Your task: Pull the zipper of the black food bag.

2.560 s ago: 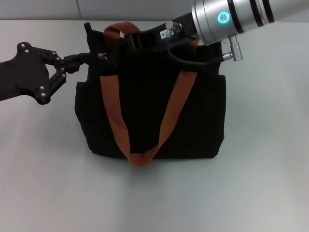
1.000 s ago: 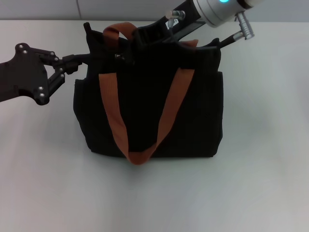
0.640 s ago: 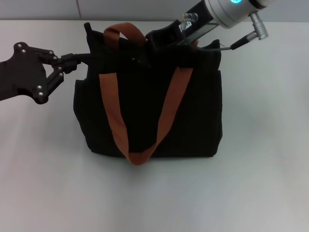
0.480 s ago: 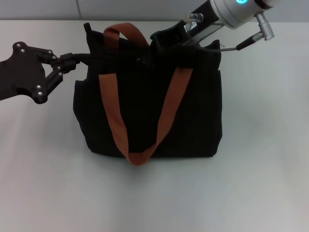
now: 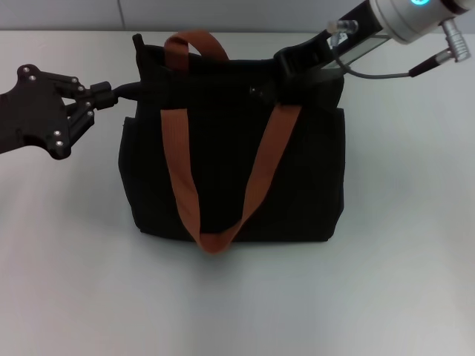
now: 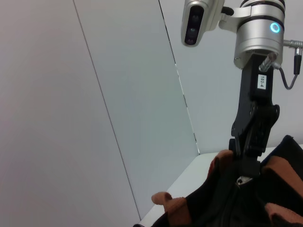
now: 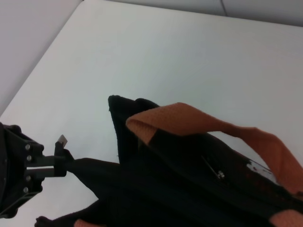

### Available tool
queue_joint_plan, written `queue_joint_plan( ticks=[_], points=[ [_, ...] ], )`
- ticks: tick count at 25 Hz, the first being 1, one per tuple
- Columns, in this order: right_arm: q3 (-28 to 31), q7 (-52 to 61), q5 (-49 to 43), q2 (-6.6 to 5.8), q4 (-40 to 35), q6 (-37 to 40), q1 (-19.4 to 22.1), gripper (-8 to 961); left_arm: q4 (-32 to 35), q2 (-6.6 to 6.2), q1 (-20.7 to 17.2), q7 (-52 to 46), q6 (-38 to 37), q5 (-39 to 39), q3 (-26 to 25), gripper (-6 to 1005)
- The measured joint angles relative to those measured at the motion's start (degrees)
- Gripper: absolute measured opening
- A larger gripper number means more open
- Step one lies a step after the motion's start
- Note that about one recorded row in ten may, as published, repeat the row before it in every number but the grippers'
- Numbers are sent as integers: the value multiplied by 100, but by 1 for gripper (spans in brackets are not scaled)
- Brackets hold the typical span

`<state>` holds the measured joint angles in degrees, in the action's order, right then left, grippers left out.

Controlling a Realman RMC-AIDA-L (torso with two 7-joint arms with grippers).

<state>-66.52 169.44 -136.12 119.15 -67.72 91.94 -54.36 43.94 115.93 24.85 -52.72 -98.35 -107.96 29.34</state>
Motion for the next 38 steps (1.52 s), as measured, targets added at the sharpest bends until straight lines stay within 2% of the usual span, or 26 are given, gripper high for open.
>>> queue_joint_plan(
  ticks=[5,24,29,35,38],
  points=[
    [227,-29,-47,-22,-351,131,191,-3,0,-1,-17,-2,15,0,-7,27],
    [829,-303,-116,-76,-641,341,565,0,0,9,-42,-2,-5,-5,-64,61],
    [1017,-608,169,-76,-611,407,628,34,0,17,-42,-2,-38,-6,-61,70],
    [1750,-1331,987,-85,-535,384,1009,101,0,27,-42,4,-57,-6,-60,81],
    [2095,-1849,1458,-134,-249,365,1182,134,0,30,-42,4,-60,-6,-58,86]
  ],
)
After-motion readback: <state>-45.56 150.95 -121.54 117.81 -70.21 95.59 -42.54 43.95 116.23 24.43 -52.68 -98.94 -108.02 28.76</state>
